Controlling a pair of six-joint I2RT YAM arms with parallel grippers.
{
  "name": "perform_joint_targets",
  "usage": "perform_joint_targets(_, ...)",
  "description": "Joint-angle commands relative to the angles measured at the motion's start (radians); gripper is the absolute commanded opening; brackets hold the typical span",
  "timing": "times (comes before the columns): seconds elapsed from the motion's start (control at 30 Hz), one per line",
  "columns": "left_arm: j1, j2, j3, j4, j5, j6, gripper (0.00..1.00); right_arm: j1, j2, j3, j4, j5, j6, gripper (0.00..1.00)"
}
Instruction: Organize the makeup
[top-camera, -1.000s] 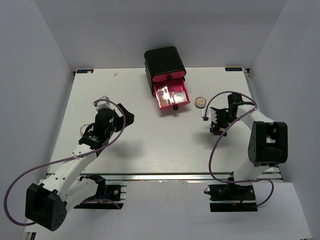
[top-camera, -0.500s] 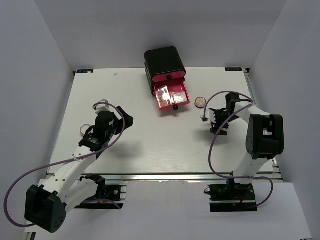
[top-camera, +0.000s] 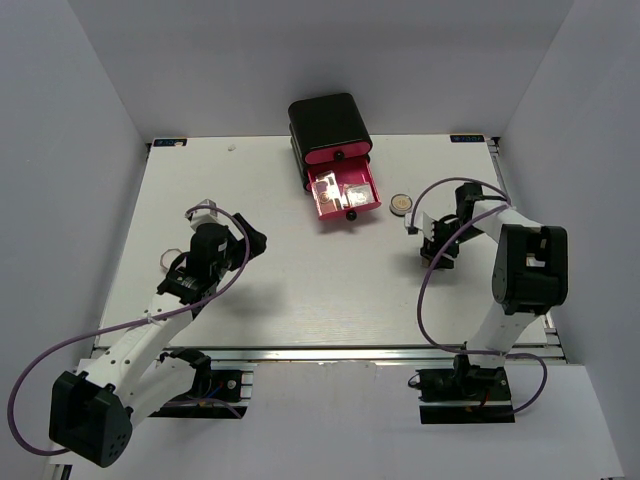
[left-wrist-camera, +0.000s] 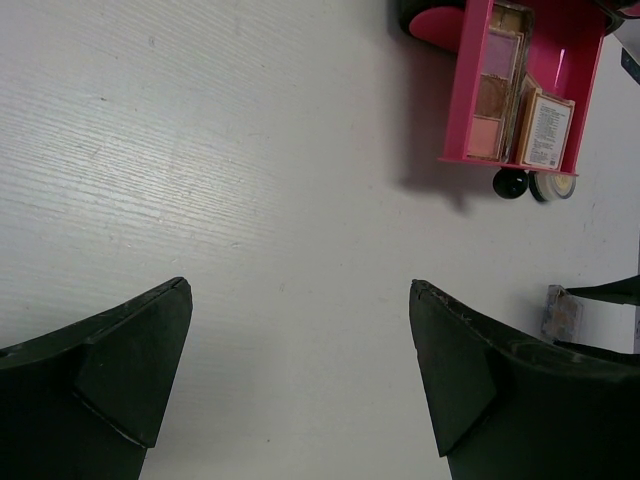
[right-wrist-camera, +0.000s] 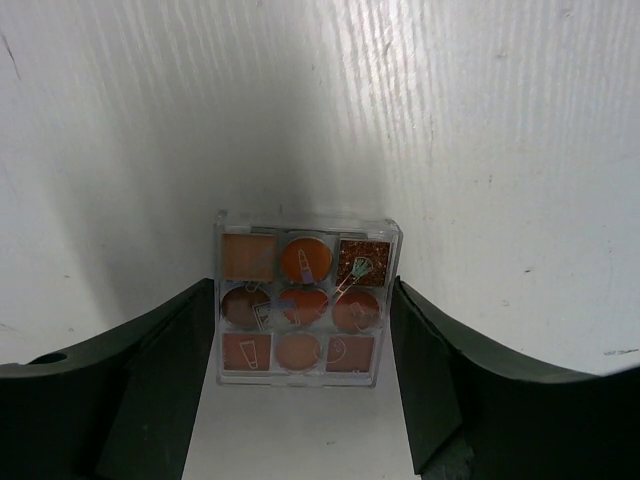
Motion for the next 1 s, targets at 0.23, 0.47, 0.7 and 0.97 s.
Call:
perform_joint_targets(0.23,0.003,-0.025,-0.002,0.027,0.009,-0.007,0.98,0.217,-0.121,0.198,0.120,-0.306,0.586,0.16)
perform_joint_targets(0.47,0.003,-0.042,0.012,-0.001,0.008,-0.007,0.98,0.404,-0.093,0.256,0.606,0.078,1.269,0.00)
perform_joint_targets(0.7,0.003,-0.077,-0.006,-0.011,0.004,-0.025,0.98,0.465,0.077,0.408,0.701,0.413,1.410,0.00)
perform_joint_targets(0.97,0.003,-0.076,0.006,-0.025,0.000,-0.025,0.98,0.471,0.161,0.444,0.708,0.404,1.373,0.56)
